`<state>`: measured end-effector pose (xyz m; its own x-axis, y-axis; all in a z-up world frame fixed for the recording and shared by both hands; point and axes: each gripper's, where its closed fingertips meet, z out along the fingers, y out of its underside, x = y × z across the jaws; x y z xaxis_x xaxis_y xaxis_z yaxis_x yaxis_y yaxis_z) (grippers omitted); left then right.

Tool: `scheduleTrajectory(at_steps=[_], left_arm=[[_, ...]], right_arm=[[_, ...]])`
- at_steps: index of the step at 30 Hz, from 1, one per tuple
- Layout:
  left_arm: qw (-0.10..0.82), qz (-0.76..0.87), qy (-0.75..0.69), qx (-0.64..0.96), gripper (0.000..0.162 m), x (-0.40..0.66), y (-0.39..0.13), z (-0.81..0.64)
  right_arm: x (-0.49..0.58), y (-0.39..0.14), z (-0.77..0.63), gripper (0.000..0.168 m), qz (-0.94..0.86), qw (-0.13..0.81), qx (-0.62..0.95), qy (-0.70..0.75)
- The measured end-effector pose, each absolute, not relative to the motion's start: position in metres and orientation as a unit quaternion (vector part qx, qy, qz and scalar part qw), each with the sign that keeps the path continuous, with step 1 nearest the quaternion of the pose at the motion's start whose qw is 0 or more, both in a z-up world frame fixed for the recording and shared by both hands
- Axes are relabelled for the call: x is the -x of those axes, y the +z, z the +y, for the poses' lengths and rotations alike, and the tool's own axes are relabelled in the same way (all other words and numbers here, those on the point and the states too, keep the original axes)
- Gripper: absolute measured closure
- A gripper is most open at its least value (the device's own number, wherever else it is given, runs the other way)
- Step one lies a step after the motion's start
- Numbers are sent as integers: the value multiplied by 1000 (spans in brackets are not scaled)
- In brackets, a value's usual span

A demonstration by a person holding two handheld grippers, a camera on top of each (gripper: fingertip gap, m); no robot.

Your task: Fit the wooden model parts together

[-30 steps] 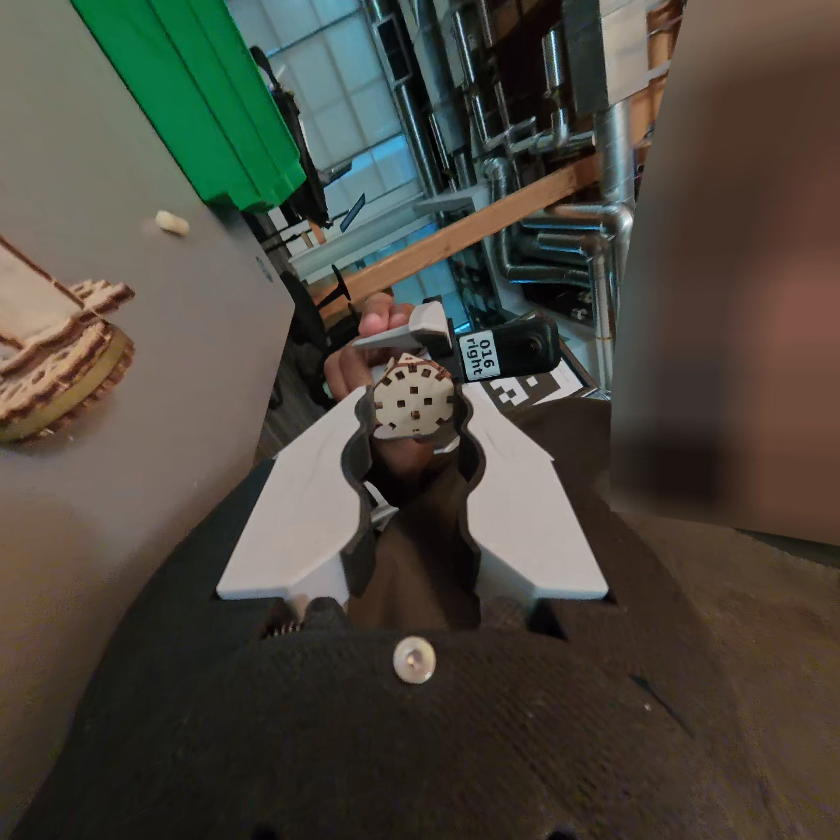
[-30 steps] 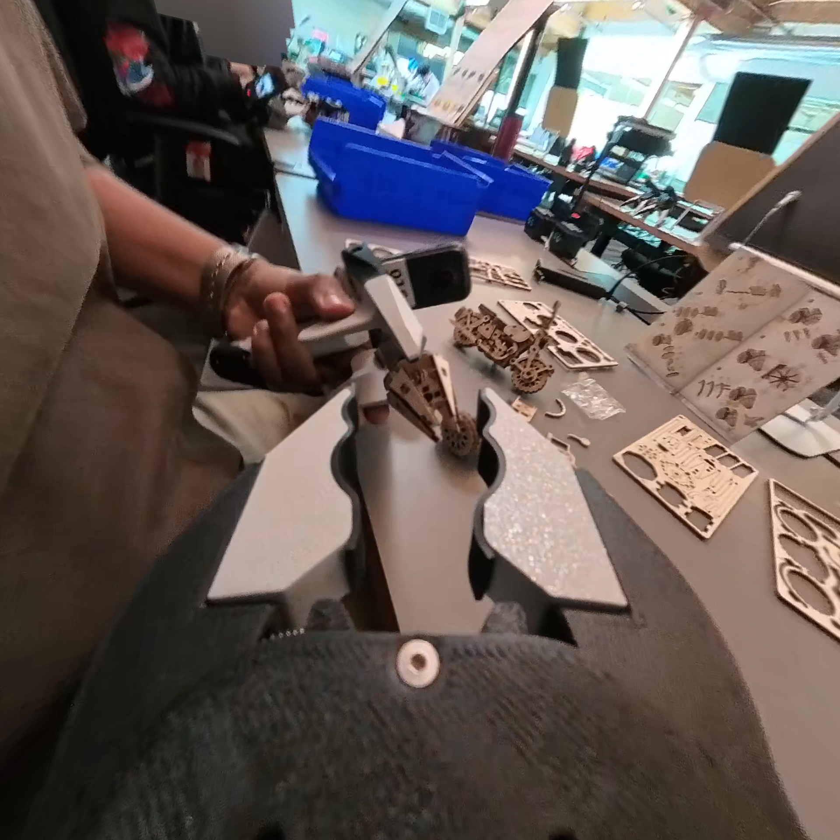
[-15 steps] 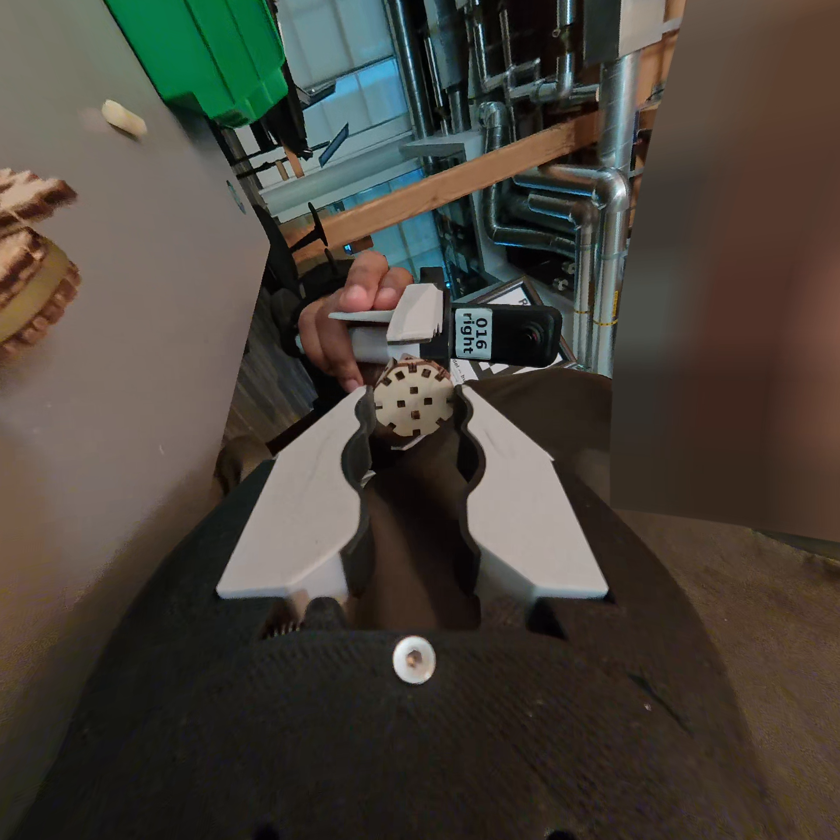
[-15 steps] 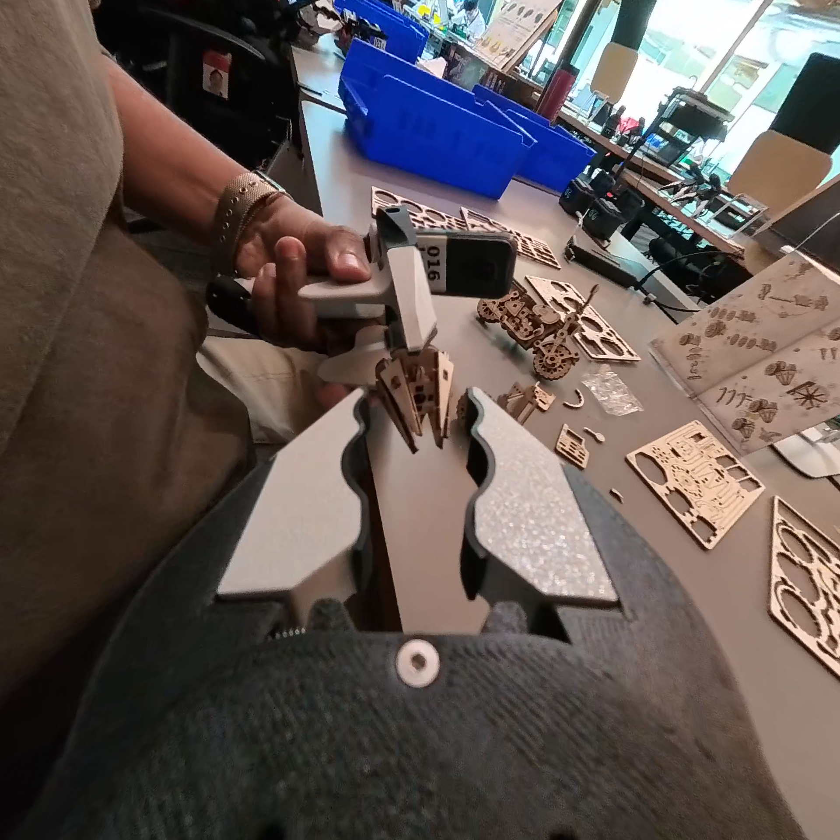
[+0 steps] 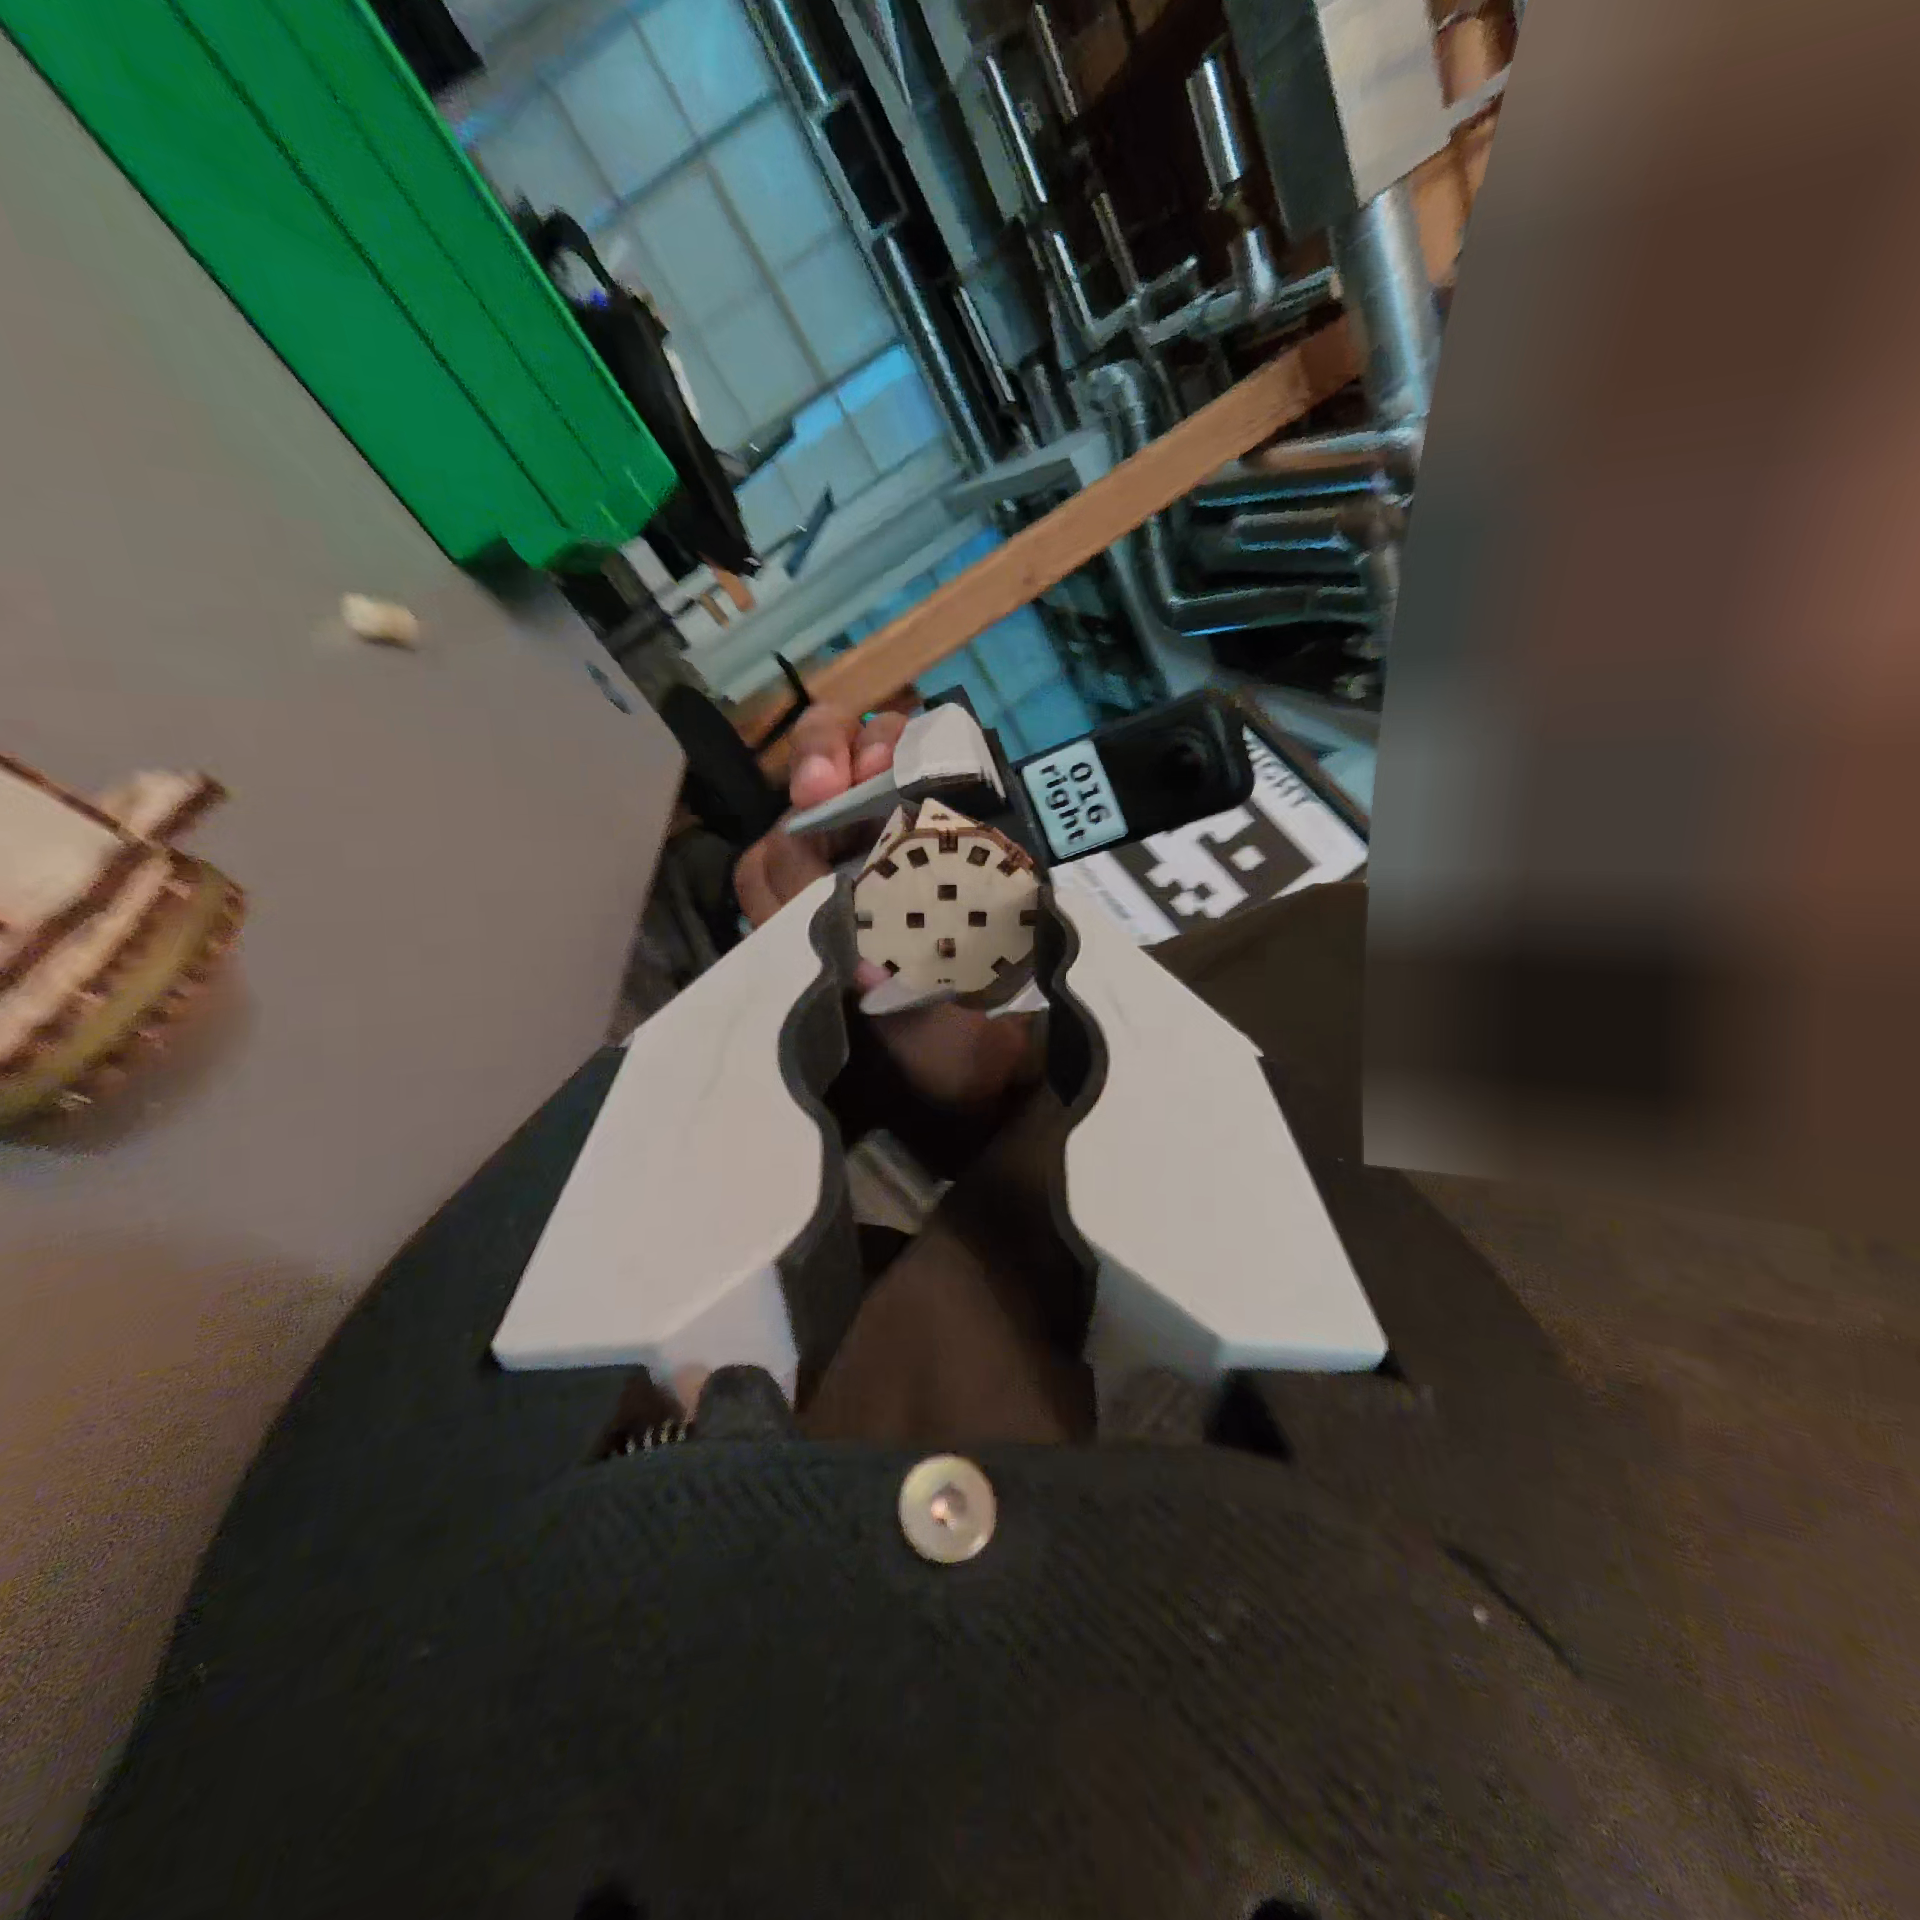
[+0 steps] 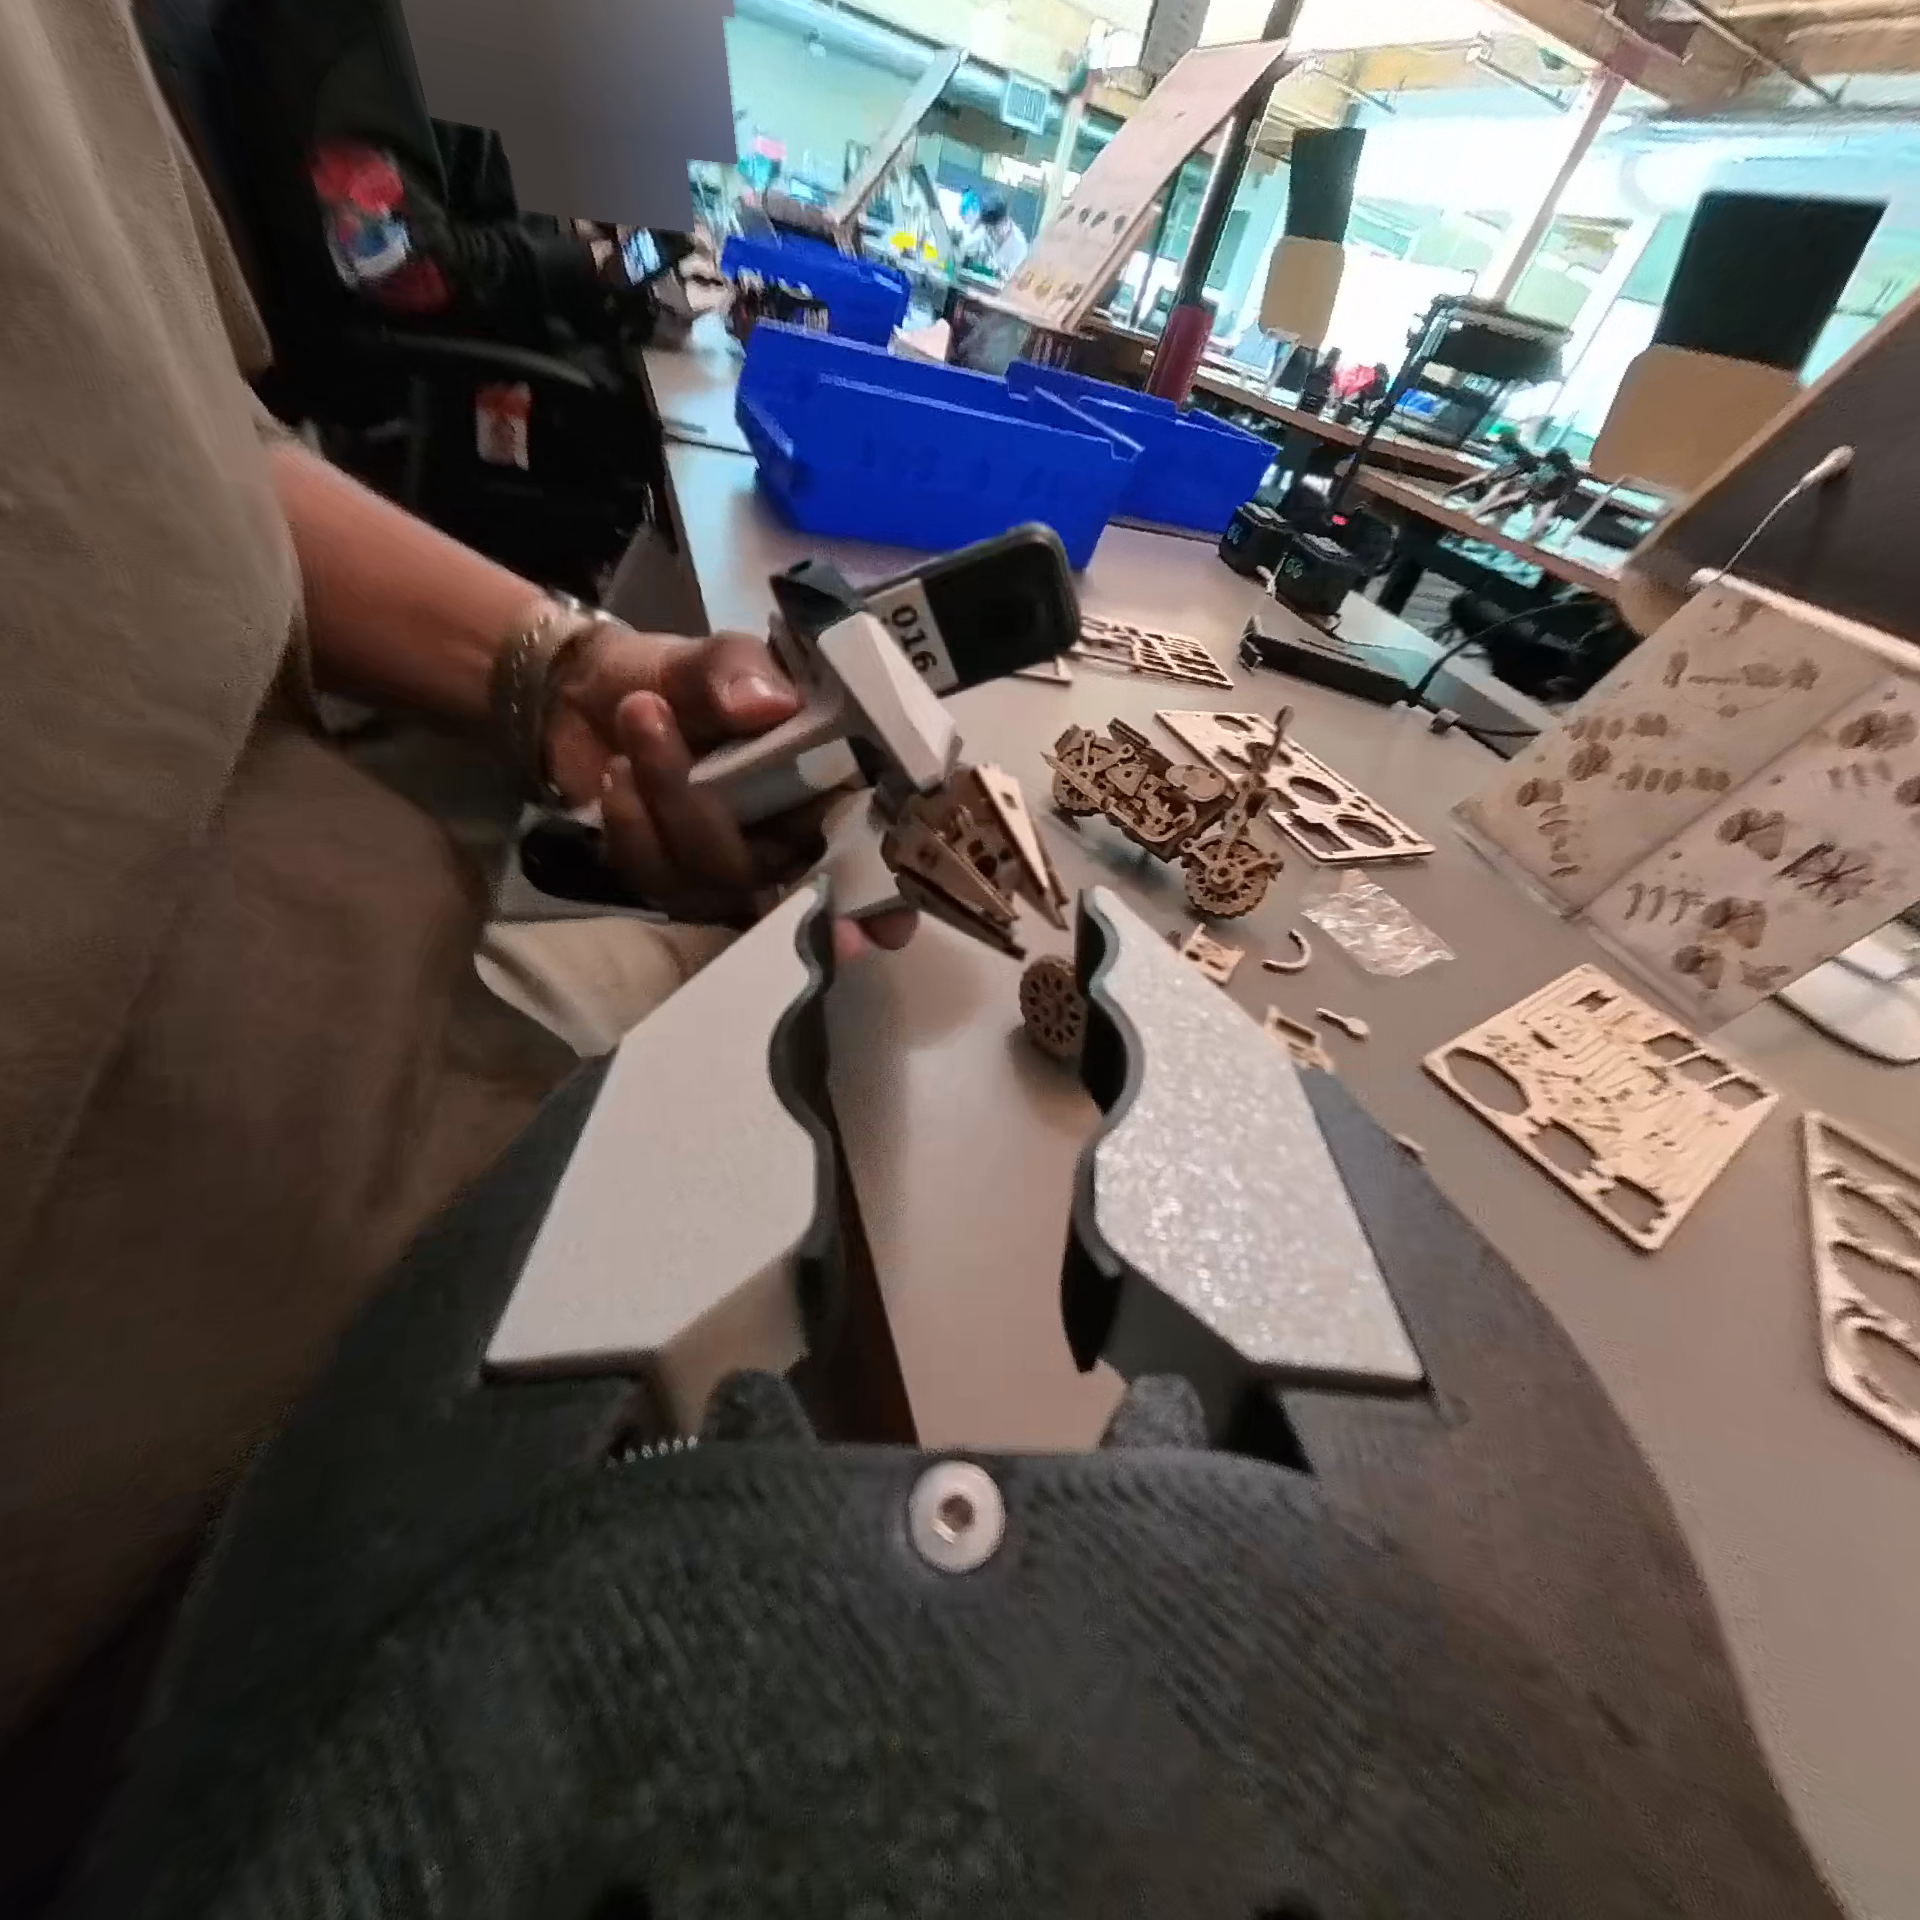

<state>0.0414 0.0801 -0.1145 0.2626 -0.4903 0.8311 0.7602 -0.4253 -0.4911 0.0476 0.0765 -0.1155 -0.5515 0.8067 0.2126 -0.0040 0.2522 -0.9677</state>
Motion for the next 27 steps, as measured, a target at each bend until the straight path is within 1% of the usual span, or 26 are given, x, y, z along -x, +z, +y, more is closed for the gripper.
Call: scheduleTrajectory(at_steps=[4, 7, 9, 11, 15, 20, 27], left_arm=[[596, -46, -470, 649, 131, -33, -115, 78], [632, 34, -361, 685, 131, -33, -119, 75], [651, 72, -318, 685, 130, -37, -118, 72], [665, 105, -299, 676, 130, -44, -114, 68], [675, 152, -275, 667, 130, -56, -113, 63], [680, 158, -282, 658, 130, -59, -110, 61], [682, 154, -286, 655, 130, -59, -109, 61]], right_arm=[[-47, -107, 85, 126, -660, 335, 323, 590], [-47, -101, 86, 127, -633, 303, 341, 626], [-48, -97, 86, 128, -620, 285, 343, 645], [-50, -96, 84, 132, -617, 272, 340, 655], [-53, -96, 79, 134, -619, 257, 331, 664], [-57, -93, 73, 135, -616, 226, 320, 683], [-58, -95, 67, 136, -627, 220, 311, 679]])
